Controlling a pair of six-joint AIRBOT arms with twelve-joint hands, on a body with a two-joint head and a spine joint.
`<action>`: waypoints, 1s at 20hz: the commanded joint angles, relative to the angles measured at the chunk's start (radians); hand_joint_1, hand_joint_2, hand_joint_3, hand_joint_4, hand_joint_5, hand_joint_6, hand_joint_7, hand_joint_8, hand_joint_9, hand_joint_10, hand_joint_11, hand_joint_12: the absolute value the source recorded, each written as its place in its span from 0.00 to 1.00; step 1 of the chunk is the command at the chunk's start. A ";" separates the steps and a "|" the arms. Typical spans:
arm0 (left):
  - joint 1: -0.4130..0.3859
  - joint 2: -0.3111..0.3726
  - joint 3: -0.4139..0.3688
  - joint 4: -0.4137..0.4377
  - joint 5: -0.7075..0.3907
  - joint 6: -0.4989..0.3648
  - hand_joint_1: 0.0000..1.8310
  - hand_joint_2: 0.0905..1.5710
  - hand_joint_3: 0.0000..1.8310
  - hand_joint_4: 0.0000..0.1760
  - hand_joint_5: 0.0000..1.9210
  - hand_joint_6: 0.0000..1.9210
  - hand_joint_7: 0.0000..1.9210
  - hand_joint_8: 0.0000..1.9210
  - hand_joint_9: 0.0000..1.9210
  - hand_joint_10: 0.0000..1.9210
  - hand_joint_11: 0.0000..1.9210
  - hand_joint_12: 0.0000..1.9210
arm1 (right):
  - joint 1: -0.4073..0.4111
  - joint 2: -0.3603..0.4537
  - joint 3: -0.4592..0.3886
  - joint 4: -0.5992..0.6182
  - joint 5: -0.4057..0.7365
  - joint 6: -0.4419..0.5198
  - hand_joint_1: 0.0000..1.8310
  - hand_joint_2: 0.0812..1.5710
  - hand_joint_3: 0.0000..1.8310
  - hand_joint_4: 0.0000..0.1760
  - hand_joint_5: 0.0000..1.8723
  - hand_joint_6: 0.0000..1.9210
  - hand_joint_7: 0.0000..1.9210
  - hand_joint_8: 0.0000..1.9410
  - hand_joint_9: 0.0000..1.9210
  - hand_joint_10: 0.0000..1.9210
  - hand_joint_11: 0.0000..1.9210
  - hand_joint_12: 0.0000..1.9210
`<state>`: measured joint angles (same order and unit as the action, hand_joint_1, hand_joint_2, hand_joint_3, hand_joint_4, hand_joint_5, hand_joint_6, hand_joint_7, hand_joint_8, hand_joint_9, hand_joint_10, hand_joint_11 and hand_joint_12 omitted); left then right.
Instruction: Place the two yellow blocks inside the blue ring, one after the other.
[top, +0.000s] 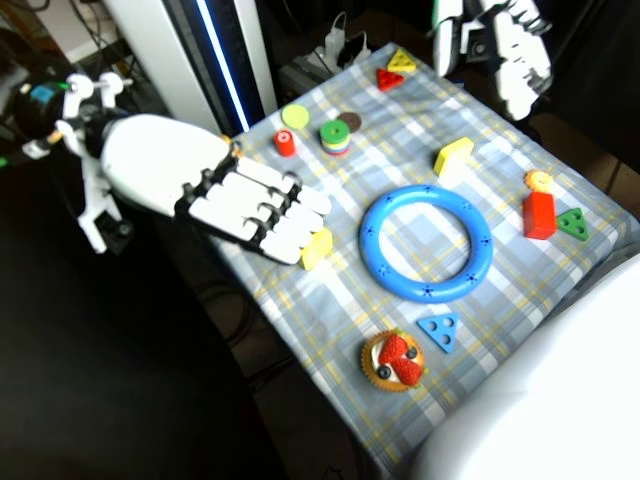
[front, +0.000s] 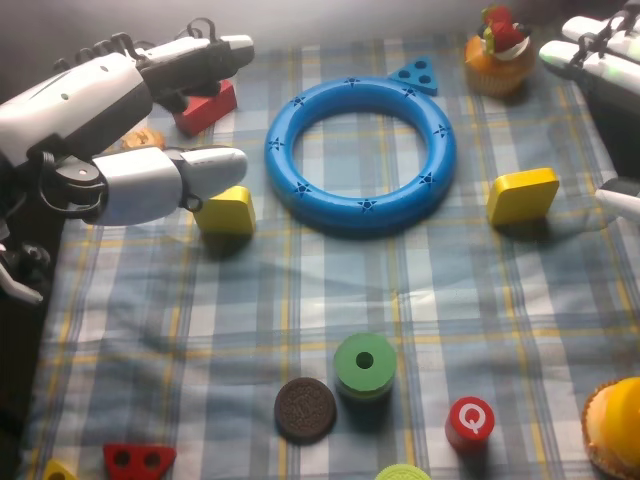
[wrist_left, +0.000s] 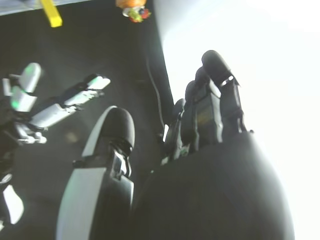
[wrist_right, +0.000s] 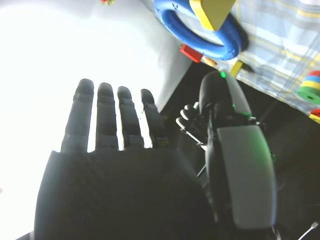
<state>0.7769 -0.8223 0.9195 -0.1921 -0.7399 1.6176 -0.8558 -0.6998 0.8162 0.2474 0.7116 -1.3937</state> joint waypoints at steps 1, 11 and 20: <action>-0.013 -0.001 0.002 -0.002 -0.103 -0.003 0.35 0.83 0.00 0.00 0.08 0.00 0.13 0.00 0.15 0.16 0.00 0.76 | 0.014 -0.002 0.005 -0.008 0.116 -0.006 0.26 0.80 0.01 0.00 0.00 0.00 0.02 0.00 0.00 0.20 0.00 0.69; -0.027 -0.065 0.064 -0.169 0.053 0.180 0.64 0.61 0.00 0.40 0.08 0.00 0.09 0.01 0.10 0.02 0.00 0.47 | 0.014 -0.017 0.008 0.010 0.117 -0.002 0.26 0.81 0.00 0.00 0.00 0.00 0.00 0.00 0.00 0.13 0.00 0.45; -0.049 -0.150 0.148 -0.308 0.154 0.316 0.60 0.68 0.01 0.00 0.22 0.01 0.24 0.01 0.18 0.02 0.00 0.35 | 0.012 -0.025 0.010 0.019 0.118 0.002 0.21 0.82 0.00 0.00 0.00 0.00 0.00 0.00 0.02 0.04 0.00 0.37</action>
<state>0.7403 -0.9756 1.0691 -0.5175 -0.4843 1.9392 -0.8562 -0.7227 0.8230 0.2733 0.7090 -1.3914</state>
